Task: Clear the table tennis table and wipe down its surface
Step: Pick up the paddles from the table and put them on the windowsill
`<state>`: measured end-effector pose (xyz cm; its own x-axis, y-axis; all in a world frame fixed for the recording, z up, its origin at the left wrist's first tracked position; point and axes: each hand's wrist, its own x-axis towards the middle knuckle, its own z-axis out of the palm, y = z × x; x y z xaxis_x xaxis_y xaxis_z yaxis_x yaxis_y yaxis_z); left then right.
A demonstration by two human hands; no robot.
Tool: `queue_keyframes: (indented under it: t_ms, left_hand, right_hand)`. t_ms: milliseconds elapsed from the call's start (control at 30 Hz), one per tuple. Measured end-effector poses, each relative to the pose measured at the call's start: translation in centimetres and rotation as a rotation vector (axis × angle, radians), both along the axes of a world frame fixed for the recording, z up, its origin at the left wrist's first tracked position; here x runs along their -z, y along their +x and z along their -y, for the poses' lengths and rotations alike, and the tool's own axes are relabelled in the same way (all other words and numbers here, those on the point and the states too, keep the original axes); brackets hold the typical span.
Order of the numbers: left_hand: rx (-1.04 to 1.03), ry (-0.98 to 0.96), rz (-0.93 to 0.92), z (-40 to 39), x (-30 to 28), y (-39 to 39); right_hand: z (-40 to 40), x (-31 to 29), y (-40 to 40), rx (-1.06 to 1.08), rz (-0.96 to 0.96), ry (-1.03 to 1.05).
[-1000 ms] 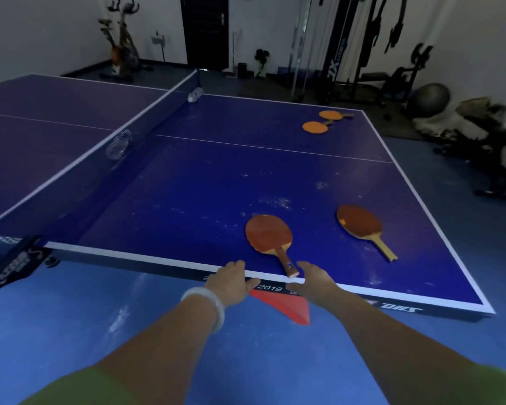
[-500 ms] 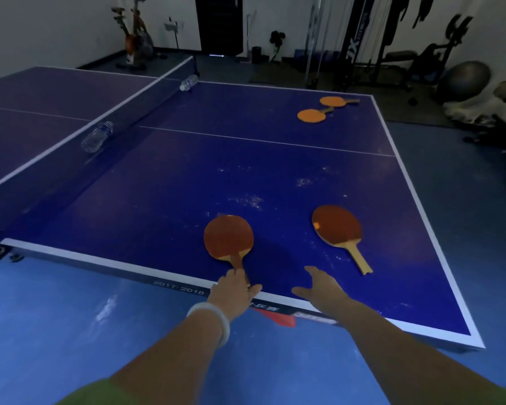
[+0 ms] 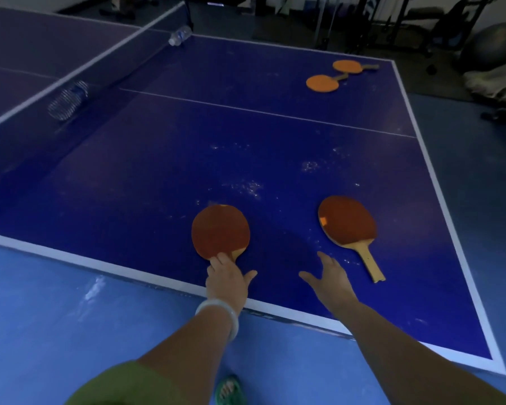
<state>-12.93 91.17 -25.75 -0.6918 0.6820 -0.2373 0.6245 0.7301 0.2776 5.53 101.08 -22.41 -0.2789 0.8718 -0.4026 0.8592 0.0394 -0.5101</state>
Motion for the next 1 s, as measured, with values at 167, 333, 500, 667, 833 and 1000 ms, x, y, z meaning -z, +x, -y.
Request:
queue_keyframes:
  t_ms: [167,333,500,667,833,1000]
  left_hand:
    - [-0.101,0.045,-0.002,-0.7,1.4,0.9]
    - [-0.249,0.103,0.053,-1.8,1.7,1.9]
    - [-0.535,0.24,0.288,-2.7,1.3,3.2]
    - [-0.548,0.23,0.425,-2.7,1.1,5.9]
    - [-0.522,0.195,0.51,-4.0,1.0,9.2]
    - [-0.506,0.179,0.553,-4.6,1.5,12.0]
  right_hand:
    - [-0.8,1.5,0.9,-0.002,-0.029,-0.008]
    - [-1.7,3.1,2.1,-0.06,-0.033,-0.004]
    - [-3.0,3.6,4.6,-0.125,0.038,0.08]
    - [-4.7,2.8,7.8,-0.129,0.174,0.269]
    - [-6.7,2.3,10.5,-0.075,0.17,0.246]
    - [-8.3,2.7,11.6,-0.046,0.153,0.15]
